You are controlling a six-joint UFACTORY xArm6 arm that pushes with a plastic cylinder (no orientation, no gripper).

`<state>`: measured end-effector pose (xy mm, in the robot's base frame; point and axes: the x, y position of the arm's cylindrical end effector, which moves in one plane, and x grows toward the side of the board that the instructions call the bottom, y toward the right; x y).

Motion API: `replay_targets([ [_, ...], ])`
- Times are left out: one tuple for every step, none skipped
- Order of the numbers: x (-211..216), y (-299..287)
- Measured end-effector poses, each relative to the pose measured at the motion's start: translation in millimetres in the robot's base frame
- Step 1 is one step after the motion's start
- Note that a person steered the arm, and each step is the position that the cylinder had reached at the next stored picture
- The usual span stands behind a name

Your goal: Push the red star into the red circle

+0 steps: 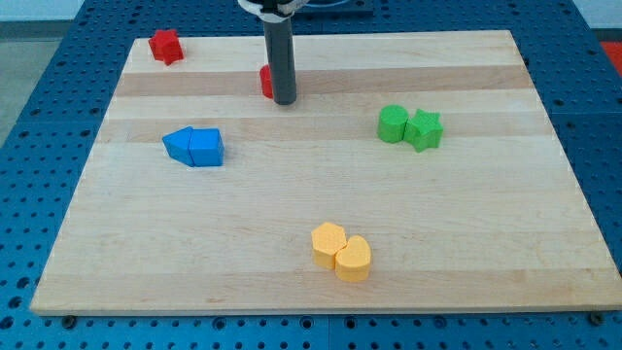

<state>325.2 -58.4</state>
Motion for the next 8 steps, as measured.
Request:
replay_targets([
  [16, -25],
  [32, -75],
  [17, -133],
  [-20, -193],
  [-79, -243],
  [-118, -246],
  [-134, -241],
  [-130, -220],
])
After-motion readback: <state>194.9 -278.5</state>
